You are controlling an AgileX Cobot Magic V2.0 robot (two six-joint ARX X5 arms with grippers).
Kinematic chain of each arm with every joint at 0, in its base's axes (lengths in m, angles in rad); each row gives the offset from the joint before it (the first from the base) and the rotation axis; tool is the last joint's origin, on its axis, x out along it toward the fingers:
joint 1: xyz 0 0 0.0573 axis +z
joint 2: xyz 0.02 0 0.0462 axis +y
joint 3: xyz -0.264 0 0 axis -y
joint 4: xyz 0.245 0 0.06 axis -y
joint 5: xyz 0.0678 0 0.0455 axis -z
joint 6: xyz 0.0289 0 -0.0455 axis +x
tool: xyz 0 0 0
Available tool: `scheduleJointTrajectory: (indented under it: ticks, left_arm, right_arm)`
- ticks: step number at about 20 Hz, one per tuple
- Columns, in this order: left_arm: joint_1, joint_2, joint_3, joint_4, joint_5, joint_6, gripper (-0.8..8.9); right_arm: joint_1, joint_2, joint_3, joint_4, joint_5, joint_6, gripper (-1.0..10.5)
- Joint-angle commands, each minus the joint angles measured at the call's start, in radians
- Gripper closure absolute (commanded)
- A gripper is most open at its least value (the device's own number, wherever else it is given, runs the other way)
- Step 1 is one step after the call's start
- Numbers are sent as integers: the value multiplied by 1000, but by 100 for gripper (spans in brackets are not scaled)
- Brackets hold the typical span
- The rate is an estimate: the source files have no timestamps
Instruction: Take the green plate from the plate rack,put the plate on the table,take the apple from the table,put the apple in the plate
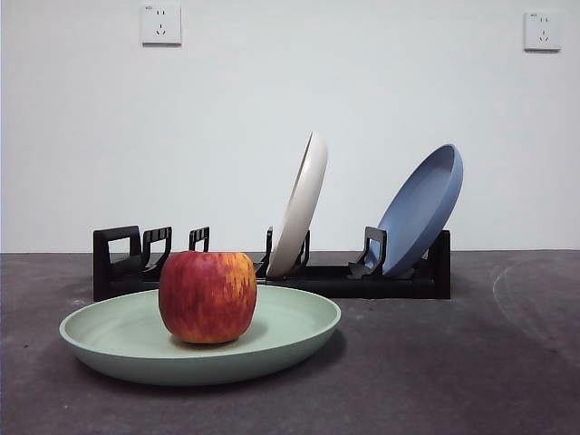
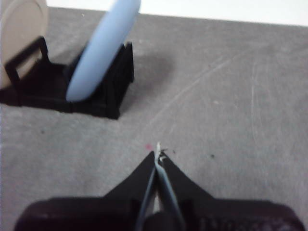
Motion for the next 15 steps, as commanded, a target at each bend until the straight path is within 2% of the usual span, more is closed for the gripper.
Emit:
scheduleJointTrajectory:
  ticks: [1, 5, 8, 10, 15]
  left_arm:
    - [0, 0, -8, 12, -3, 12, 817]
    - [0, 0, -8, 12, -3, 12, 817]
    - [0, 0, -8, 12, -3, 12, 817]
    - [0, 0, -8, 12, -3, 12, 817]
    - [0, 0, -8, 13, -3, 12, 817]
  right_arm:
    - [-11, -78, -93, 28, -3, -5, 946]
    - [-11, -269, -200, 20, 2, 5, 946]
    - [-11, -360, -230, -29, 45, 72, 946]
    - [-11, -411, -230, -103, 58, 77, 946]
    - [-10, -489, -230, -111, 84, 83, 946]
